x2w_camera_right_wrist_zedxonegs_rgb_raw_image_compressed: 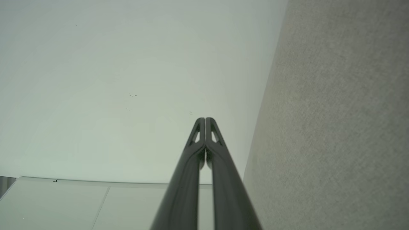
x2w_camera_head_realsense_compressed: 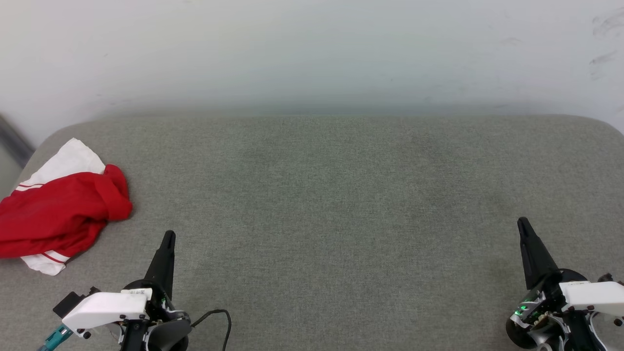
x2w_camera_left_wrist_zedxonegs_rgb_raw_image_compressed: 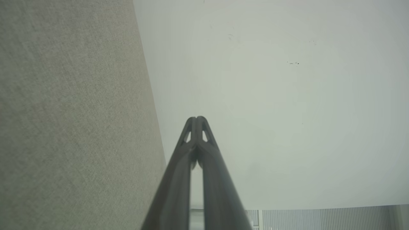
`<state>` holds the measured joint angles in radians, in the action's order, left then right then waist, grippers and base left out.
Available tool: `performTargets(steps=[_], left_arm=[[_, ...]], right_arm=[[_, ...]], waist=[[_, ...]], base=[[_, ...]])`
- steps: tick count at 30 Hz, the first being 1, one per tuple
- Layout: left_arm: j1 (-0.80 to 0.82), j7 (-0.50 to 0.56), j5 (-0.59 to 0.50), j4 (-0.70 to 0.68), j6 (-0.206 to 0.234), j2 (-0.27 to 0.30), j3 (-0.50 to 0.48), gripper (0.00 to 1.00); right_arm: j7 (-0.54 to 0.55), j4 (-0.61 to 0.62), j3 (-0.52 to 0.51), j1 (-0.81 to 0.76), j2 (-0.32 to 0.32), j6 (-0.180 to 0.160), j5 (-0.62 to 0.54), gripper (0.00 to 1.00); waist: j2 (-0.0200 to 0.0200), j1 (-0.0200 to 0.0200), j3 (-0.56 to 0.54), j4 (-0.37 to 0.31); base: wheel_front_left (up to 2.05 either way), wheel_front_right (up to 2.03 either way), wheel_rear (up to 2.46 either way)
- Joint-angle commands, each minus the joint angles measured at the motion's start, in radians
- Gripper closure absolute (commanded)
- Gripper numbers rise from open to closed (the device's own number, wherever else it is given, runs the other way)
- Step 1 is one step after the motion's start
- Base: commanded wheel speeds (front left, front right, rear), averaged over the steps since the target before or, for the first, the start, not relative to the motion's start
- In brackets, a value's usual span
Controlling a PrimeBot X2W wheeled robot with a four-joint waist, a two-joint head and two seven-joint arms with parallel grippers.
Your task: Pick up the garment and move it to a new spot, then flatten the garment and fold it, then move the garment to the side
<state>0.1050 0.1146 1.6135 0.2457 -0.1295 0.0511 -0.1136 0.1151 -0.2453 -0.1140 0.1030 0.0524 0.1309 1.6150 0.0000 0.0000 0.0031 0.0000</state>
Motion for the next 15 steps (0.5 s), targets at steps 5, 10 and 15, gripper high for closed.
performTargets(steps=[5, 10, 15], left_arm=[[0.009, 0.002, -0.002, 0.001, -0.004, -0.001, -0.002, 1.00], [0.009, 0.002, -0.002, 0.001, -0.004, -0.001, -0.002, 1.00], [0.009, 0.002, -0.002, 0.001, -0.004, -0.001, -0.002, 1.00]], right_arm=[[0.001, -0.001, 0.000, 0.013, -0.003, 0.000, -0.005, 1.00], [0.001, -0.001, 0.000, 0.013, -0.003, 0.000, -0.005, 1.00], [0.001, -0.001, 0.000, 0.013, -0.003, 0.000, -0.005, 1.00]], waist=[[0.0000, 0.0000, 0.000, 0.000], [0.0000, 0.0000, 0.000, 0.000], [0.0000, 0.0000, 0.000, 0.000]], base=[[0.00, 0.00, 0.00], [0.00, 0.00, 0.00], [0.00, 0.00, 0.00]])
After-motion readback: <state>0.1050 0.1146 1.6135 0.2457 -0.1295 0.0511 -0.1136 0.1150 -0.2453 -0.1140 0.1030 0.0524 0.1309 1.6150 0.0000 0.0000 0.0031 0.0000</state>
